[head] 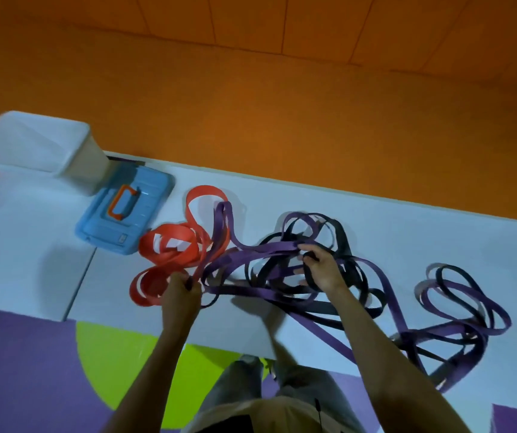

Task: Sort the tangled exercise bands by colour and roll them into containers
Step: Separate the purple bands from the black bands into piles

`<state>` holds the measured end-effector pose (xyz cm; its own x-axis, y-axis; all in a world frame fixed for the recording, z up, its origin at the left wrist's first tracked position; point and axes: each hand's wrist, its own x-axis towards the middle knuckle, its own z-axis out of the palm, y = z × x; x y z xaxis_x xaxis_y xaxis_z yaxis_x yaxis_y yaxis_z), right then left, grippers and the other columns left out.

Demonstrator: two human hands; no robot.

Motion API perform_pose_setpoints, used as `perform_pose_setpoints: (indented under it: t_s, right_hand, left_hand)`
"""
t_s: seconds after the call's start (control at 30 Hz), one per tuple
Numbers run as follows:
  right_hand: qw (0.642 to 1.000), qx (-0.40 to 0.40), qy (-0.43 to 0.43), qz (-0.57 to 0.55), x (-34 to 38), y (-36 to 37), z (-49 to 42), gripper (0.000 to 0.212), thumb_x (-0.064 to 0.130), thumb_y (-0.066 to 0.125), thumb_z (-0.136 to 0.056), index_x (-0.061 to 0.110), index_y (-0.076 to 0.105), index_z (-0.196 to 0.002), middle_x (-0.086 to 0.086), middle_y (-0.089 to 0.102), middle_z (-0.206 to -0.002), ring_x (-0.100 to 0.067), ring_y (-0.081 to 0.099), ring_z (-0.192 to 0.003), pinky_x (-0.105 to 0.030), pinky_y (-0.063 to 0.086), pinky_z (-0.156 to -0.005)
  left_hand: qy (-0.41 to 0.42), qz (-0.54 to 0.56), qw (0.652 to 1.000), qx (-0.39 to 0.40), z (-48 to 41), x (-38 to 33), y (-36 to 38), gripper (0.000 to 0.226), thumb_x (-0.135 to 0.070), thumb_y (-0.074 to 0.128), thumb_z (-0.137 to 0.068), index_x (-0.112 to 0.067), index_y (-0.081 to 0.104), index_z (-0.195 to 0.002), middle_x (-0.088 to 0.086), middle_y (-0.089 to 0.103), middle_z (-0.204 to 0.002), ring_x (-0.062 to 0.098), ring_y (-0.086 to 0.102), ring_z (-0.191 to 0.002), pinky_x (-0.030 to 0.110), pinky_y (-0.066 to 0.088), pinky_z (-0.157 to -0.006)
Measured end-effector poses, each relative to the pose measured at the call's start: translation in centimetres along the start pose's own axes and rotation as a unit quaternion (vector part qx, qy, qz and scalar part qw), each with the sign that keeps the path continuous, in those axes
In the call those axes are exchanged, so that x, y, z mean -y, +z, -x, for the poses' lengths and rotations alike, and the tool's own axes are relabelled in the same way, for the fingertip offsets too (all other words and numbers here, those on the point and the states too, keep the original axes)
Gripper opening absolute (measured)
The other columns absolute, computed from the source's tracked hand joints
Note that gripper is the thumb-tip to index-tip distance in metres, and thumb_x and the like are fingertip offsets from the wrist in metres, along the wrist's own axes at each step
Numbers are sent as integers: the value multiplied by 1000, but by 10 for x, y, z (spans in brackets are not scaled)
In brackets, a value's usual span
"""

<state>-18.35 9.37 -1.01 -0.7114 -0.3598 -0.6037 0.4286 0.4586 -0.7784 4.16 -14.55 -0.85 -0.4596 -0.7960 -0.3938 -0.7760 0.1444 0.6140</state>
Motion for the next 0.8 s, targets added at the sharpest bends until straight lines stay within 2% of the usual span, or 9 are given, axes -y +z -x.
perform_pose_setpoints:
  t_s: [0.1,0.17,0.27,0.33,0.4,0.47,0.6,0.7,0.8]
  right_hand:
    - [999,-31,4,-12,-5,9,2,30,6,46,-109,23,68,-120,-16,69,-121,-32,76,-85,-42,64,-64]
    - [999,-41,0,-7,-4,6,6,29,6,47,-109,23,69,-118,-13,71,-119,-31,77,-87,-43,64,-65]
    - [997,-69,-18,6,1,-6,17,27,7,50,-108,24,71,-113,-10,74,-114,-24,77,-82,-42,65,-63]
    - [995,-88,-42,11,4,-16,24,26,6,51,-108,22,72,-112,-12,74,-112,-22,77,-77,-47,65,-65]
    - [994,-95,-60,4,10,-25,32,25,5,49,-109,17,71,-113,-14,73,-114,-25,76,-75,-54,65,-70]
    - [993,-94,-70,-5,19,-31,41,26,4,47,-109,15,70,-115,-15,72,-115,-28,75,-78,-56,65,-74]
    - [991,-95,-97,1,38,-43,57,27,6,45,-111,16,69,-119,-7,72,-118,-33,77,-86,-55,65,-74]
    - [986,-107,-131,1,47,-56,64,29,8,44,-111,20,68,-123,-1,72,-121,-37,77,-80,-50,65,-66]
    - [979,-130,-158,7,54,-70,68,32,7,42,-112,20,67,-125,3,71,-122,-36,77,-72,-39,62,-56]
  left_hand:
    - [27,-313,941,124,16,-6,-18,86,-43,77,-83,-25,35,-156,12,43,-155,40,49,-137,52,49,-98]
    - [12,-406,898,168,14,-18,-31,108,-72,74,-76,-29,24,-161,11,38,-160,38,45,-142,49,47,-104]
    - [106,-354,916,154,-7,-56,-26,80,-77,64,-82,-19,48,-136,8,63,-128,32,64,-117,42,55,-94]
    - [234,-366,891,132,-32,-83,-3,50,-52,60,-97,-19,49,-133,6,62,-125,31,61,-118,44,54,-98]
    - [338,-379,851,135,-57,-106,28,39,-19,58,-99,-19,51,-138,5,55,-135,32,52,-132,48,43,-110]
    - [410,-389,806,175,-77,-120,60,53,-3,58,-93,-22,54,-143,2,52,-145,30,45,-139,48,30,-118]
    - [476,-503,681,240,-106,-128,99,34,-15,65,-95,-22,63,-129,5,60,-132,28,50,-131,50,33,-115]
    - [477,-425,721,267,-110,-133,96,17,-25,65,-99,-18,53,-110,7,63,-101,31,61,-109,48,41,-108]
    - [487,-361,780,155,-119,-148,76,16,-20,57,-103,-14,43,-110,4,54,-74,37,66,-78,43,55,-68]
